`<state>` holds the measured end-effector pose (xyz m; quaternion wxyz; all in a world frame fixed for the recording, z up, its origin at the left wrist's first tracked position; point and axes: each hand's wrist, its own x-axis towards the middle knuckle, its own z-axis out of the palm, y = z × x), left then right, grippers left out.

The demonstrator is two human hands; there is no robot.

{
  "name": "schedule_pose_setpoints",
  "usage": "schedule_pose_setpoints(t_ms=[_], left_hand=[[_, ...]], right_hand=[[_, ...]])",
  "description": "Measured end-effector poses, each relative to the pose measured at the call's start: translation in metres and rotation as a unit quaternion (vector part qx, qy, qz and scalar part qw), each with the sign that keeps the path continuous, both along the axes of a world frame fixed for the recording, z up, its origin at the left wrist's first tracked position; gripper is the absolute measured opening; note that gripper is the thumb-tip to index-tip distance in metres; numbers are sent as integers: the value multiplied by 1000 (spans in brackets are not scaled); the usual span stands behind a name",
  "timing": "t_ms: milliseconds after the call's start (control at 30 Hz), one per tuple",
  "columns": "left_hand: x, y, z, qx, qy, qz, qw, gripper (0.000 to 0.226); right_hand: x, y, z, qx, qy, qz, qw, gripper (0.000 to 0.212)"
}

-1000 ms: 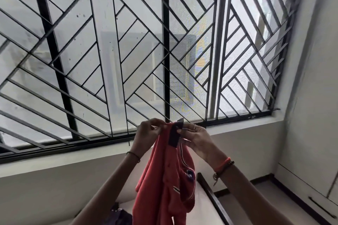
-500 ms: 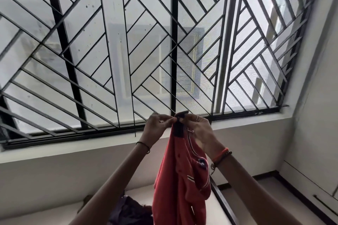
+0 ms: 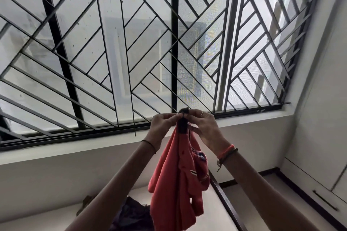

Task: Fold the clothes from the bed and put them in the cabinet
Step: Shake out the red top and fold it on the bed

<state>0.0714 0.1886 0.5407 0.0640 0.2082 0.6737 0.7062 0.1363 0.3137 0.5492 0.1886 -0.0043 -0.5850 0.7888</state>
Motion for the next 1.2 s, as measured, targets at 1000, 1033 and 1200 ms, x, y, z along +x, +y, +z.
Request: schedule_pose_setpoints(t_ms=[1000, 1033, 1200], left_hand=[[5, -9, 4, 58, -32, 83, 994, 9], [4, -10, 4, 63, -32, 87, 994, 12], [-4, -19, 0, 69, -44, 115, 990, 23]], right_hand=[[-24, -45, -130, 531, -108, -334, 771, 31], [-25, -42, -130, 535, -108, -326, 772, 30], [-27, -26, -133, 507, -79, -281, 811, 21]])
